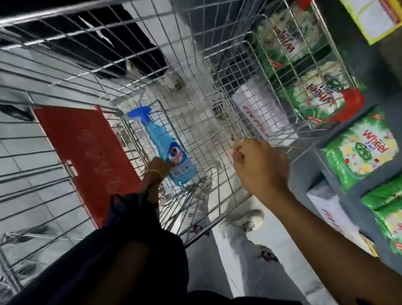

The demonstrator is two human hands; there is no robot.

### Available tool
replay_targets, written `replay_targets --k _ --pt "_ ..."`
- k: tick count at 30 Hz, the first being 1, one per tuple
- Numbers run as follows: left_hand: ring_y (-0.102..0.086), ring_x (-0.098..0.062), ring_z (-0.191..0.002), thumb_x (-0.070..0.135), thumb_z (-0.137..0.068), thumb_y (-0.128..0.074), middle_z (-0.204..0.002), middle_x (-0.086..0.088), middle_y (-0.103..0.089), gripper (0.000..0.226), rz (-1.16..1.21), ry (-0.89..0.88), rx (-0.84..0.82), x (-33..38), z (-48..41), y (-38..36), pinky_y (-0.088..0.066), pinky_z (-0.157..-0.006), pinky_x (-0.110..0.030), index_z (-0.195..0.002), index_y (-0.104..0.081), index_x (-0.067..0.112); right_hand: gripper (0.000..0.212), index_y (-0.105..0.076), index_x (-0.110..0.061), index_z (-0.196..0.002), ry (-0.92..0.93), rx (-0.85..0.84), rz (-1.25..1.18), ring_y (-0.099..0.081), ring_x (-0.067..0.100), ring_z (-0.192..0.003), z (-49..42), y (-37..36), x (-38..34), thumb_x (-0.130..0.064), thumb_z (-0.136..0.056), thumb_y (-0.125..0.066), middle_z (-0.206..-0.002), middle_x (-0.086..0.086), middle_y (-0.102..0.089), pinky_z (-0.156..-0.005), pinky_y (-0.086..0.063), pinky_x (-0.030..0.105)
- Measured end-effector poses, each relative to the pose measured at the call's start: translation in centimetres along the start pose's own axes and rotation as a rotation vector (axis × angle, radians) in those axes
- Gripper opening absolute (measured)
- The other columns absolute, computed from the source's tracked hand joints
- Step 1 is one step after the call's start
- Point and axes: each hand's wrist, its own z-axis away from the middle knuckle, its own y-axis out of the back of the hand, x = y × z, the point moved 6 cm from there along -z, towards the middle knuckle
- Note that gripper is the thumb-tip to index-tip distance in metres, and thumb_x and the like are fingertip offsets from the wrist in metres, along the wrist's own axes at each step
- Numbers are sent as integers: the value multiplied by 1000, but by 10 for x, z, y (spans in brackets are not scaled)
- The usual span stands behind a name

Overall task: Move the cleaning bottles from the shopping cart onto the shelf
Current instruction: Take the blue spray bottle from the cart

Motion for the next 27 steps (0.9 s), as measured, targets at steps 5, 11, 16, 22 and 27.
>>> replay_targets --k 5,11,16,22,27 --pt "-63 -33 -91 13 -79 -70 -110 -22 -63 33 356 100 -40 1 15 -12 -54 -76 -48 -102 -56 -6 19 -64 -23 -100 15 19 -22 -67 32 -85 1 2 -1 -29 -93 -48 -95 7 -73 -66 -37 32" --pt "-60 -32 -96 7 -79 -69 -111 -19 -57 36 337 -177 -96 59 69 14 -54 -81 -51 -101 -40 8 19 -64 -23 -96 65 141 -281 -68 26 -78 9 17 1 -32 -94 -47 -89 2 -75 -60 -34 27" --pt "-65 -30 -103 4 -82 -64 -116 -17 -64 35 479 -571 -175 137 172 46 -61 -75 -35 -113 -46 -1 33 -57 -15 -122 -25 5 -837 -61 22 -110 7 30 14 -33 -95 -48 -121 7 -66 -91 -51 37" --pt "-69 -16 -97 -8 -81 -56 -108 -5 -70 39 461 -895 -302 208 296 64 -58 -76 -25 -119 -50 2 25 -61 -20 -117 0 -153 -1418 -65 5 -98 28 94 45 -18 -94 -51 -102 -12 -71 -78 -53 19" --pt "-68 -21 -100 3 -76 -60 -111 -8 -71 42 464 -1001 -437 230 356 29 -60 -80 -33 -117 -53 0 23 -71 -20 -104 40 -70 -1533 -70 17 -95 82 142 87 -25 -85 -59 -100 -1 -76 -78 -58 31"
